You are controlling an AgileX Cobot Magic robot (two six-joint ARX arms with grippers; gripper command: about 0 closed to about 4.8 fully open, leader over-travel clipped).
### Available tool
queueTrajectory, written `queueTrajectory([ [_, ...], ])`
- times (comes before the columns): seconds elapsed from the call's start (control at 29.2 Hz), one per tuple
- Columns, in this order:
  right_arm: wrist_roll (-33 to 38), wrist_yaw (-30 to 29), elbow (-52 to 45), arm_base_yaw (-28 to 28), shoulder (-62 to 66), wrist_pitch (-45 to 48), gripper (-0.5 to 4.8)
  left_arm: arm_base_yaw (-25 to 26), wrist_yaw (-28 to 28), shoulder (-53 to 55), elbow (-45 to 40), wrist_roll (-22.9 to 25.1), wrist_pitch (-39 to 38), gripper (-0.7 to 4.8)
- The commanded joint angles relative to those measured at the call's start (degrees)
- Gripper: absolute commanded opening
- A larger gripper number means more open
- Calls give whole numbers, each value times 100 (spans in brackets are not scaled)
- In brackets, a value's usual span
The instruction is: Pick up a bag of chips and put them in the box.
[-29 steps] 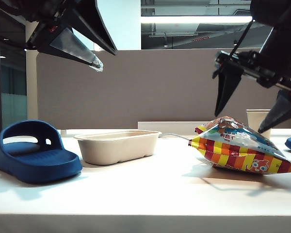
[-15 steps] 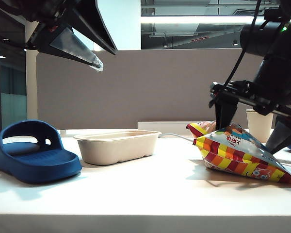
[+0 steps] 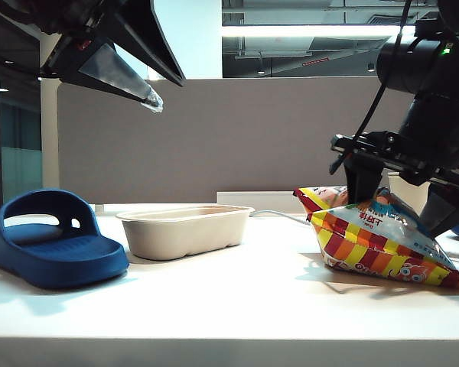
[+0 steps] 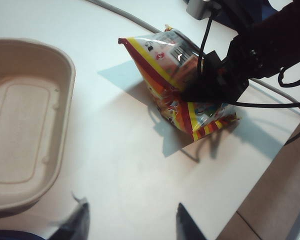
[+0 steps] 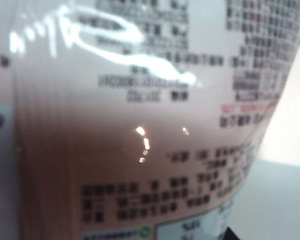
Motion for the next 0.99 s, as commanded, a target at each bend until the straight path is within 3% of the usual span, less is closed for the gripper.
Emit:
queueTrajectory([
  [0.03, -66, 37, 0, 11, 2, -31, 343, -2, 4, -17, 20, 24, 98, 220],
  [0.51, -343, -581, 442, 11, -98, 31, 310, 0, 4, -20, 20, 70, 153, 220],
  [0.82, -496, -603, 1108, 11, -173, -363, 301, 4, -15, -24, 22, 238, 140, 220],
  [0.93, -564, -575, 1115, 11, -164, -382, 314, 4, -15, -24, 28, 240, 140, 220],
  [0.99, -684, -544, 1113, 11, -151, -415, 371, 2, -15, -24, 35, 240, 140, 220],
])
